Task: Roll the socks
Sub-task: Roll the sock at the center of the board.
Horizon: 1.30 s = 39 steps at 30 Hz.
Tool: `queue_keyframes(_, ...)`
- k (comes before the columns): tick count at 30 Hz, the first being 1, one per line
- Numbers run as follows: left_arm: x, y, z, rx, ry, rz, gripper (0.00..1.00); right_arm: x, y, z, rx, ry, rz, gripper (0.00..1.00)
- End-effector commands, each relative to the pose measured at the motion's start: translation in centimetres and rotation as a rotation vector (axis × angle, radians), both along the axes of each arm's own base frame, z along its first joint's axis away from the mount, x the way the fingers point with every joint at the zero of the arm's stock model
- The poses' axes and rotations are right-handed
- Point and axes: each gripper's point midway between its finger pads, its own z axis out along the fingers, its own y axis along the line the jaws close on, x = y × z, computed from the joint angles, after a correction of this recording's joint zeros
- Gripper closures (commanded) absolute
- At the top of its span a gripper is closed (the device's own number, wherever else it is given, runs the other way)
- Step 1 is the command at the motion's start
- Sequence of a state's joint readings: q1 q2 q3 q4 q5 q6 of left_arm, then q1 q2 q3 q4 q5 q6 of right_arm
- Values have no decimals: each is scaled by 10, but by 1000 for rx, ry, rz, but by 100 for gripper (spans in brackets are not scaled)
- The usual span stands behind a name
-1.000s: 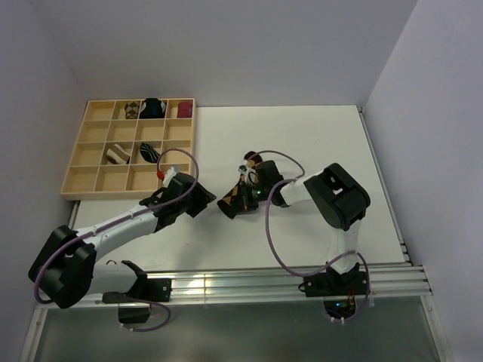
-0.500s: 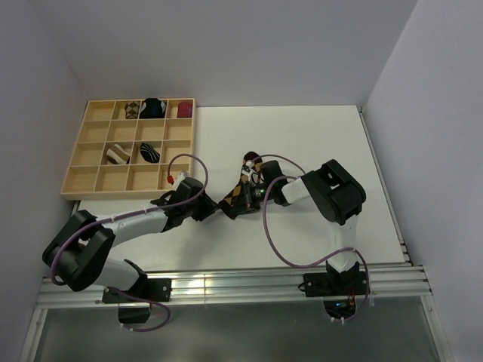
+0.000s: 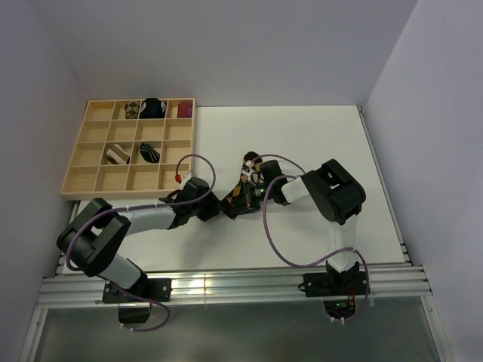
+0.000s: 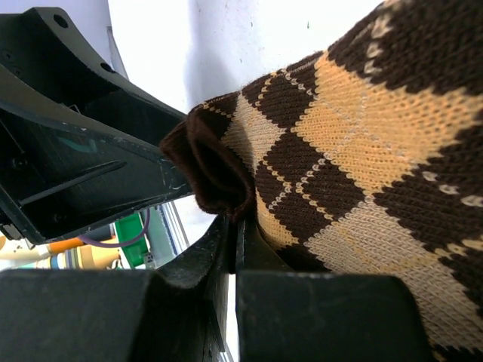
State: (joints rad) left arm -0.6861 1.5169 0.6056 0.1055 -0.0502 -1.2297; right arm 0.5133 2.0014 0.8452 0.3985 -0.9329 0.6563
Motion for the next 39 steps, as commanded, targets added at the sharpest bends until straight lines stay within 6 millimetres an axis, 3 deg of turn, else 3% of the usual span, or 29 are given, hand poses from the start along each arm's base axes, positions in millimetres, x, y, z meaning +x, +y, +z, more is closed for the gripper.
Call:
queue_keyframes(1,9,-2,-2,41,-17,-1,56,0,-9,-21,-77,27,-24,100)
queue_keyframes(11,12,4,-20,113,49,41,65,0,-11,-23,-97,27,-24,100)
queue_keyframes(18,-1,19,-49,221,179,75,67,2,-13,-19,-117,8,-24,96)
queue_keyframes(25,-10,29,-58,294,253,87,79,4,-22,-6,-183,-59,-28,71)
queue_keyframes(28,-9,29,-57,310,261,81,80,7,-33,7,-258,-159,-47,59)
queue_keyframes(29,-8,29,-56,316,263,79,80,13,-40,8,-305,-209,-79,57)
queue_keyframes(30,-8,29,-55,317,263,78,80,16,-40,26,-303,-278,-92,56)
queue_keyframes(32,-7,28,-52,325,259,69,80,17,-50,31,-356,-375,-122,55)
queue_keyframes(33,-7,28,-51,330,260,62,80,25,-53,47,-398,-486,-179,55)
queue_keyframes(34,-5,26,-49,327,255,57,80,24,-58,46,-429,-556,-186,55)
queue_keyframes(39,-3,20,-43,322,252,30,80,18,-48,70,-515,-854,-209,55)
